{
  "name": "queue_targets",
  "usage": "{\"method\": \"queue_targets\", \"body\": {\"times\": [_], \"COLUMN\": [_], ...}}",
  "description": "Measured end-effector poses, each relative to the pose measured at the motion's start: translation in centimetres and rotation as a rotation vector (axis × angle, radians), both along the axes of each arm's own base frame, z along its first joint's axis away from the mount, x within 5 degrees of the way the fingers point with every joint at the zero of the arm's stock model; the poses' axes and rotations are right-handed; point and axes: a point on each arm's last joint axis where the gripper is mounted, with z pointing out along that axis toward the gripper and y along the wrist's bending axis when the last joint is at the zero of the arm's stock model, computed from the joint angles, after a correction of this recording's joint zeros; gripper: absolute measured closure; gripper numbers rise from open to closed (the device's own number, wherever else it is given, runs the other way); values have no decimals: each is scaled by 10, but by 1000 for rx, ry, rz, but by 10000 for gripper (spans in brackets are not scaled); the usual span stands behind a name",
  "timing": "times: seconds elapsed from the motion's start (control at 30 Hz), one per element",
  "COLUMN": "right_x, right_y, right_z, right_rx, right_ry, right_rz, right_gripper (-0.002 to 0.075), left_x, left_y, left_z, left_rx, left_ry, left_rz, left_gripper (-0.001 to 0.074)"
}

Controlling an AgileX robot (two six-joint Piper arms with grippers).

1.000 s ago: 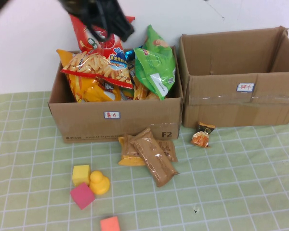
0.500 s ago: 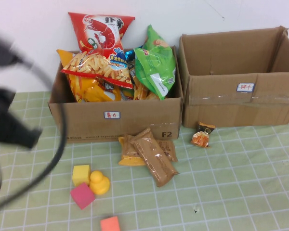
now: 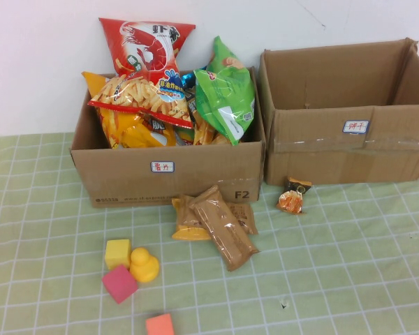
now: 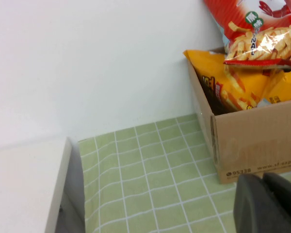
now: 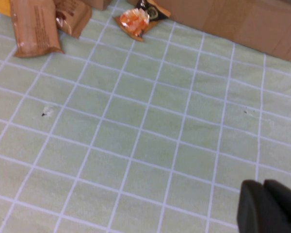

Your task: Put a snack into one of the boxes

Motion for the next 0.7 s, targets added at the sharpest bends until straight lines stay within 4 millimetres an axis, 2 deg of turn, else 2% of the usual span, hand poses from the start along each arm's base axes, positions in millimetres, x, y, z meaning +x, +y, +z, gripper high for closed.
{"method": "queue_targets", "body": {"times": [0.2, 0.7], "right_x": [-1, -1], "right_y": [-1, -2], "right_z": [-1, -2], "right_rx": [-12, -14], "right_ry": [16, 18], "right_rz": [-11, -12], "right_gripper": [728, 728], "left_x": [-17, -19], "left_y": [12, 13], "left_z": [-14, -15], "left_rx": [-45, -44], "left_ry": [-50, -65], "left_rz": [0, 0], "left_gripper": [736, 736]}}
